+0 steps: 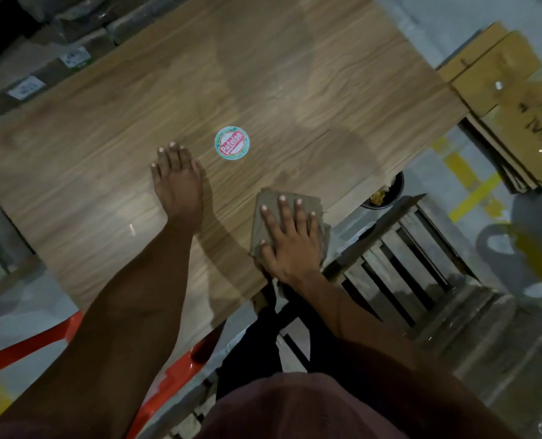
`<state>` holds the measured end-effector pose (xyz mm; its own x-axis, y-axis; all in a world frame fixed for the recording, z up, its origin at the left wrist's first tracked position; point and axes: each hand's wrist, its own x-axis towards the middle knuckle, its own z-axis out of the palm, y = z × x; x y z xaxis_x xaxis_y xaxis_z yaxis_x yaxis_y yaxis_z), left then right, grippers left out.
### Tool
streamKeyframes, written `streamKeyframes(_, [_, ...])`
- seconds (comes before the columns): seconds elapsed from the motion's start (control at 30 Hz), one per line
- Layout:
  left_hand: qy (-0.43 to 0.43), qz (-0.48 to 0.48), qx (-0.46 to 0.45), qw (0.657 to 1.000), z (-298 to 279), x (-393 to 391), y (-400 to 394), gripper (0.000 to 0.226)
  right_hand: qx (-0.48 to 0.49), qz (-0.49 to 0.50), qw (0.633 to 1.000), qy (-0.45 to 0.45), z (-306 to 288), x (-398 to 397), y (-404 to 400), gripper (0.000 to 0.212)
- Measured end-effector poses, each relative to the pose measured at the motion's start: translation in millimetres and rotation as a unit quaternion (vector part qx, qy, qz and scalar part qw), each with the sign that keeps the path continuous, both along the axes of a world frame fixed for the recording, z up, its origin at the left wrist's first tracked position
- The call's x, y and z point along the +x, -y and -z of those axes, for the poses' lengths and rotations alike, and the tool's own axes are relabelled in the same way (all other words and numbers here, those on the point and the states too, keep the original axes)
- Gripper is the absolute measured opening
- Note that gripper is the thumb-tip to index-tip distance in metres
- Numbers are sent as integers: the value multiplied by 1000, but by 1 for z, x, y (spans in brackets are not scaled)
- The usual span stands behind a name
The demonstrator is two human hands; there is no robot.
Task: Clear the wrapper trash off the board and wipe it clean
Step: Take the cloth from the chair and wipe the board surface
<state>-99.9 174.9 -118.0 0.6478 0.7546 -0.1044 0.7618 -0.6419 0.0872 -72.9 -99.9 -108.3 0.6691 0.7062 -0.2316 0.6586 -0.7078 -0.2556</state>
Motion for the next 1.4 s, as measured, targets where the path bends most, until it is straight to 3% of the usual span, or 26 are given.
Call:
streamKeyframes(0.1, [-11, -61, -22, 998, -2, 7, 30, 62, 3, -23, 1000, -8, -2, 13, 8, 79])
streamKeyframes(0.27, [19, -57, -35, 998, 0, 4, 99, 66, -27, 63, 997, -29, -6, 84, 17, 80])
streamKeyframes(0.4, [57, -191, -56, 978, 3, 20, 123, 65, -50, 128, 990, -45, -7, 122, 17, 81])
streamKeyframes(0.53, [52, -287, -57, 955, -3, 44, 125, 70, -24, 23, 999, -24, -8, 91, 13, 81])
streamKeyframes(0.7, [62, -299, -24, 952, 3, 47, 127, 73, 7, -66, 998, 7, -1, 104, 20, 80])
streamKeyframes(0.87, [89, -305, -13, 948, 3, 50, 130, 73, -11, 27, 1000, 12, 1, 147, 14, 79])
streamKeyframes(1.0, [96, -311, -4, 945, 1, 50, 130, 72, -16, 64, 998, 7, 1, 136, 1, 78])
streamKeyframes(1.13, [104, -307, 1, 946, -1, 50, 131, 72, 30, -136, 990, 7, 3, 118, -12, 74])
streamKeyframes(1.2, [110, -303, 3, 947, -2, 50, 131, 71, 52, -188, 981, 19, 8, 137, -16, 72])
streamKeyframes(1.4, [91, -306, -2, 948, -4, 53, 130, 72, 9, -14, 999, 37, 4, 184, -44, 73])
